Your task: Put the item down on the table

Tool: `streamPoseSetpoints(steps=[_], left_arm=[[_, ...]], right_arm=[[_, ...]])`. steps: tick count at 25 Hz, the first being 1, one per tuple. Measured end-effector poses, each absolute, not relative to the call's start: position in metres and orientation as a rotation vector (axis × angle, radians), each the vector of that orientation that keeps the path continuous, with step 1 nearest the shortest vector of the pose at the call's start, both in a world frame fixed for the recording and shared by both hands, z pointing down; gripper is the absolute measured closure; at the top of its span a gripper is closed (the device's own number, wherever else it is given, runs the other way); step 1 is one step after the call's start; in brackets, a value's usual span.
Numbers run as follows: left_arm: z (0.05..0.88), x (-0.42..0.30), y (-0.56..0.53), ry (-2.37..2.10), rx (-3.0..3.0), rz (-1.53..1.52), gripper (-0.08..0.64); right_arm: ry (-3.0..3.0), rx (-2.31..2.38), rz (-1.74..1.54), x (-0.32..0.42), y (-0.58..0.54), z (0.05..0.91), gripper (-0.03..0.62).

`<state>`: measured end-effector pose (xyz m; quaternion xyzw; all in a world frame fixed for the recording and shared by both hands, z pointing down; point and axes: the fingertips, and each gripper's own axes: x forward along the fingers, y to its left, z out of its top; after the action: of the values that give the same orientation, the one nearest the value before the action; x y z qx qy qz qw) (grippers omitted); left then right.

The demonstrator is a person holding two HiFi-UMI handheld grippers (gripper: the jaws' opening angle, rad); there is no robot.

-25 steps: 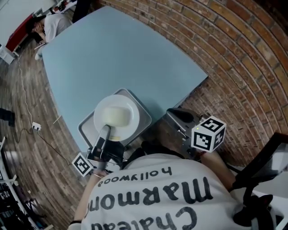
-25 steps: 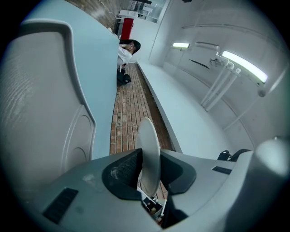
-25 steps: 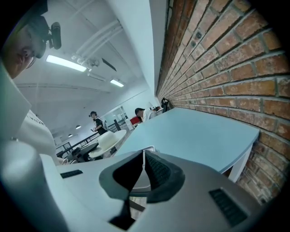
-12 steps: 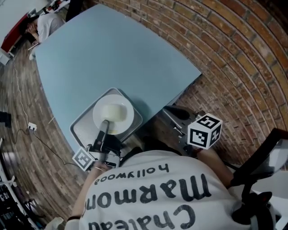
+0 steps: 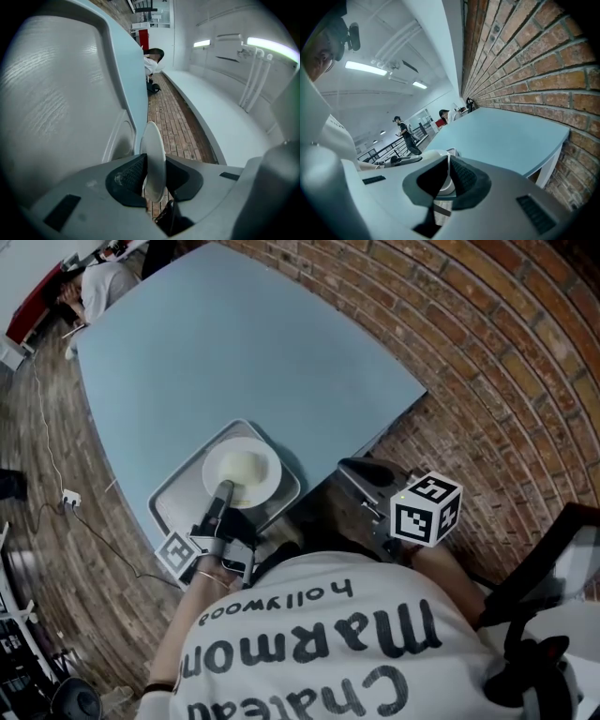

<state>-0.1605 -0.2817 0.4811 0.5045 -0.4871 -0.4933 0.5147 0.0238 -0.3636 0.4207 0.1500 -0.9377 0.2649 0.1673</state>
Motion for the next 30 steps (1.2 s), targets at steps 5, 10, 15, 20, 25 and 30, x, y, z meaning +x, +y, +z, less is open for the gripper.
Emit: streamPoseSetpoints(steps=[5, 10, 15, 20, 25, 30], left_arm=[[0.494, -0.156, -0.29, -1.148, 1.186, -1.088, 0.483], [0.497, -0.158, -0.29, -1.15, 1.191, -1.088, 0.483], [0.499, -0.159, -0.292, -1.149, 1.201, -1.087, 0.483], [0.504, -0.162, -0.293, -1.165, 1.187, -1.081, 0.483], [0.513, -0.165, -0.291, -1.202, 1.166, -1.043, 0.483], [0.518, -0.17, -0.293, -1.226, 1.167, -1.019, 0.483]], right_arm=[[-2.658, 0.418, 0.761, 0.018, -0.362, 0.422, 0.574], [-2.656, 0.438, 0.771, 0.023, -0.359, 0.423, 0.574], [-2.655, 0.472, 0.778, 0.032, -0.358, 0.424, 0.574], [-2.66, 0.481, 0.784, 0.036, -0.355, 0.424, 0.574], [-2.663, 0.486, 0.787, 0.037, -0.353, 0.424, 0.574], [-2.65, 0.49, 0.781, 0.037, -0.352, 0.427, 0.574]])
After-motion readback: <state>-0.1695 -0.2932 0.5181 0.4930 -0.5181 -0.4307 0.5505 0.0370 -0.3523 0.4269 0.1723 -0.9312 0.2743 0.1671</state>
